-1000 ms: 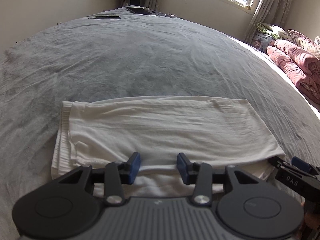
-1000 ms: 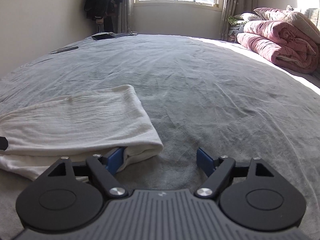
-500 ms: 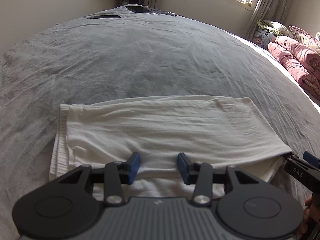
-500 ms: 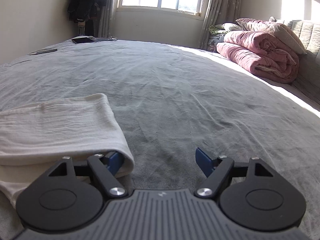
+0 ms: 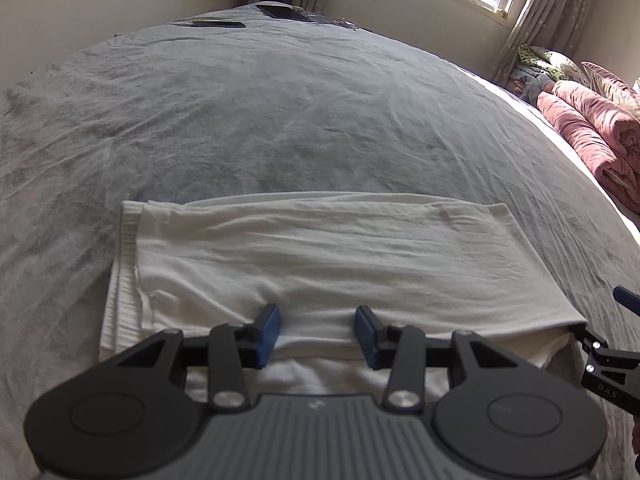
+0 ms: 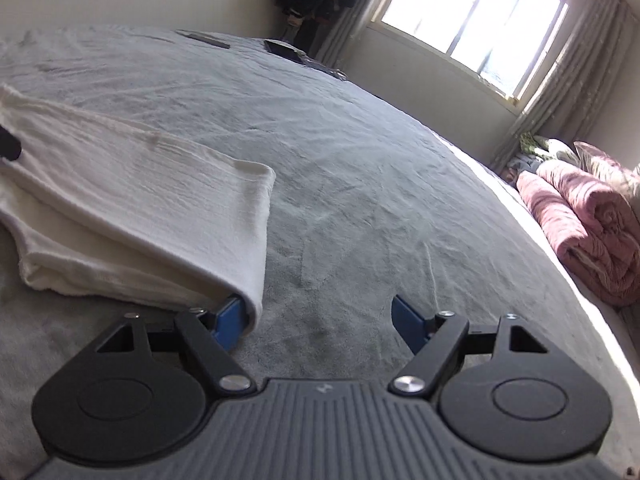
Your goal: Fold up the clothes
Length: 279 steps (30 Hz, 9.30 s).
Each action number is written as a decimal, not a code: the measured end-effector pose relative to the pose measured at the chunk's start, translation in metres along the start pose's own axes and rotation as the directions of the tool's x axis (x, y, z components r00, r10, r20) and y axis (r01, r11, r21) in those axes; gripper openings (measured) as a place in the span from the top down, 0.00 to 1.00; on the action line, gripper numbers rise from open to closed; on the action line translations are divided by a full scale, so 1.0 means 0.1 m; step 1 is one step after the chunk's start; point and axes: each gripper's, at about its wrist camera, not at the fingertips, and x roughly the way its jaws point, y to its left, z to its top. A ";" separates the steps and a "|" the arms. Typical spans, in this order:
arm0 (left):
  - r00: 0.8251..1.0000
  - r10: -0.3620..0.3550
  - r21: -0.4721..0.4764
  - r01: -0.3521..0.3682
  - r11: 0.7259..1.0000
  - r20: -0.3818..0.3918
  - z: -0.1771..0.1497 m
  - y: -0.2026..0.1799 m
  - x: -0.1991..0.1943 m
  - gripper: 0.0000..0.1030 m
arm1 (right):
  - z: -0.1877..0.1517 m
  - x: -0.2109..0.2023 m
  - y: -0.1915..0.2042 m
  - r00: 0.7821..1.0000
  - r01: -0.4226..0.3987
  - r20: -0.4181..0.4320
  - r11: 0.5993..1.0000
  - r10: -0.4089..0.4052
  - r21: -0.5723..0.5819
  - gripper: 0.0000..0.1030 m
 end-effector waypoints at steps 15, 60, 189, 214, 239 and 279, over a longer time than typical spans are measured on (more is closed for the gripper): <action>1.000 0.000 0.019 0.000 1.000 0.003 -0.03 0.00 -0.01 0.58 | -0.21 0.12 0.12 0.988 0.040 0.151 0.862 0.042 -0.505 0.22; 0.980 -0.199 0.313 0.189 0.931 -0.002 -0.48 -0.78 -0.20 0.48 | 0.10 -0.18 0.18 0.933 -0.326 0.148 0.944 0.328 -0.040 0.95; 1.000 0.010 -0.023 -0.011 1.000 -0.020 0.02 0.07 -0.03 0.31 | -0.07 -0.09 -0.24 0.972 -0.215 0.153 0.416 0.178 0.883 0.89; 1.000 -0.030 -0.134 0.028 0.991 -0.008 0.07 0.20 -0.10 0.31 | -0.22 -0.18 -0.23 0.970 -0.240 0.207 0.359 0.128 0.902 0.89; 0.970 -0.198 -0.541 0.242 0.805 0.138 0.10 0.86 -0.34 0.33 | 0.63 -0.66 1.34 0.887 -0.399 0.368 0.863 0.278 0.310 0.90; 0.923 -0.385 -0.362 0.364 0.858 0.014 0.44 0.64 0.33 0.93 | 0.81 -0.76 1.44 0.835 -0.495 0.420 0.819 0.357 0.289 0.90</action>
